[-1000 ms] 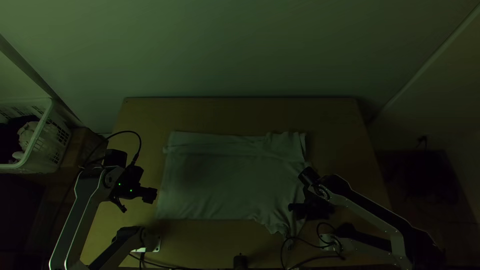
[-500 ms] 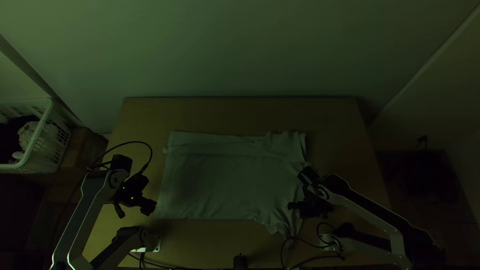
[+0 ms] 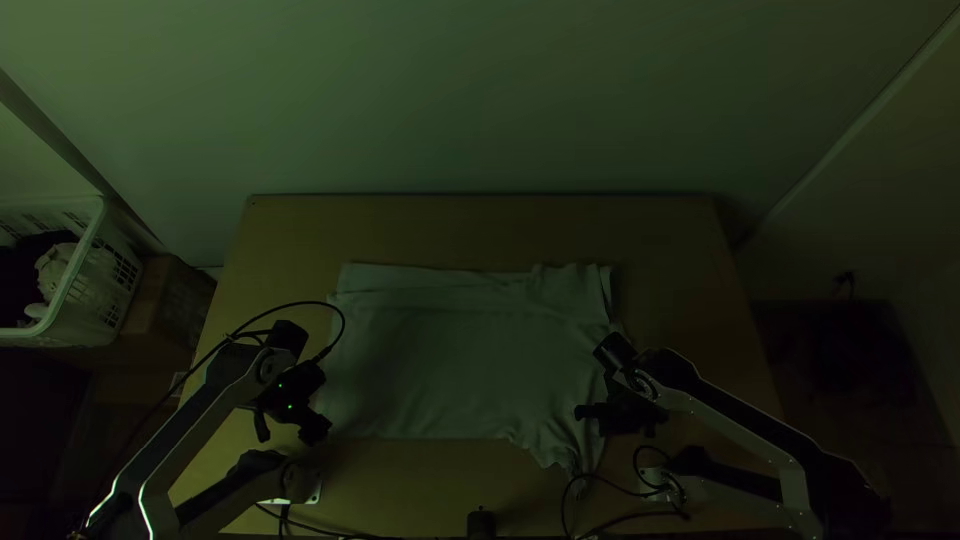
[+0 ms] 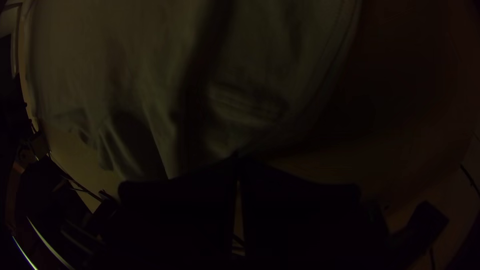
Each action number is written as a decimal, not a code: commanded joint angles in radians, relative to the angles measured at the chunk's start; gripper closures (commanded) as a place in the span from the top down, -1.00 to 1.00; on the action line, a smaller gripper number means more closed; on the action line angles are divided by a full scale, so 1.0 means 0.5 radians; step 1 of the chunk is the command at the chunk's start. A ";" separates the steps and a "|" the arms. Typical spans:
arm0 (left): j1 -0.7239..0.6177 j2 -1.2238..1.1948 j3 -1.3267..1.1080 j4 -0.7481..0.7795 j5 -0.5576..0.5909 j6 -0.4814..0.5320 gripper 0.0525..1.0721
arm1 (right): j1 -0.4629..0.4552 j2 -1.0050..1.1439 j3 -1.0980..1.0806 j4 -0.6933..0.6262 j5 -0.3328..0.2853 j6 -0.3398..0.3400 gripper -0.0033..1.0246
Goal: Fold the t-shirt
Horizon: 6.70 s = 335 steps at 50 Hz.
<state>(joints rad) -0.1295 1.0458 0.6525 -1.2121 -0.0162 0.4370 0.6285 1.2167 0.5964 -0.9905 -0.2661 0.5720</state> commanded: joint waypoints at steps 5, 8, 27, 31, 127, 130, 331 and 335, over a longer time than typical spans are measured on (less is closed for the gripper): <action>-0.085 0.105 -0.093 0.062 -0.103 -0.101 0.89 | 0.019 0.039 -0.021 0.073 0.023 0.037 -0.94; -0.100 0.114 -0.099 0.096 -0.109 -0.119 0.89 | 0.019 0.039 -0.021 0.079 0.023 0.037 -0.94; -0.382 0.133 -0.155 0.166 -0.204 -0.199 0.74 | 0.019 0.079 0.004 0.106 0.023 0.037 -0.94; -0.453 0.111 -0.161 0.175 -0.210 -0.199 0.15 | 0.013 0.079 0.004 0.106 0.023 0.037 -0.94; 0.170 0.863 1.183 0.378 0.029 0.031 -0.95 | -0.880 0.524 1.185 -0.286 0.176 -0.616 -0.94; 0.173 0.918 1.241 0.381 0.029 0.025 -0.95 | -0.901 0.601 1.237 -0.271 0.176 -0.622 -0.94; 0.719 1.421 1.205 1.087 0.879 -0.543 -0.95 | -0.886 0.444 1.577 0.125 0.354 -0.647 0.92; 0.808 1.394 1.232 1.077 0.818 -0.490 -0.95 | -0.889 0.420 1.535 0.189 0.354 -0.653 0.92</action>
<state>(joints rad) 0.2264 1.7878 1.2350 -0.6510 0.4210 0.1390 0.1768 1.4635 1.3987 -0.9245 -0.0994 0.2352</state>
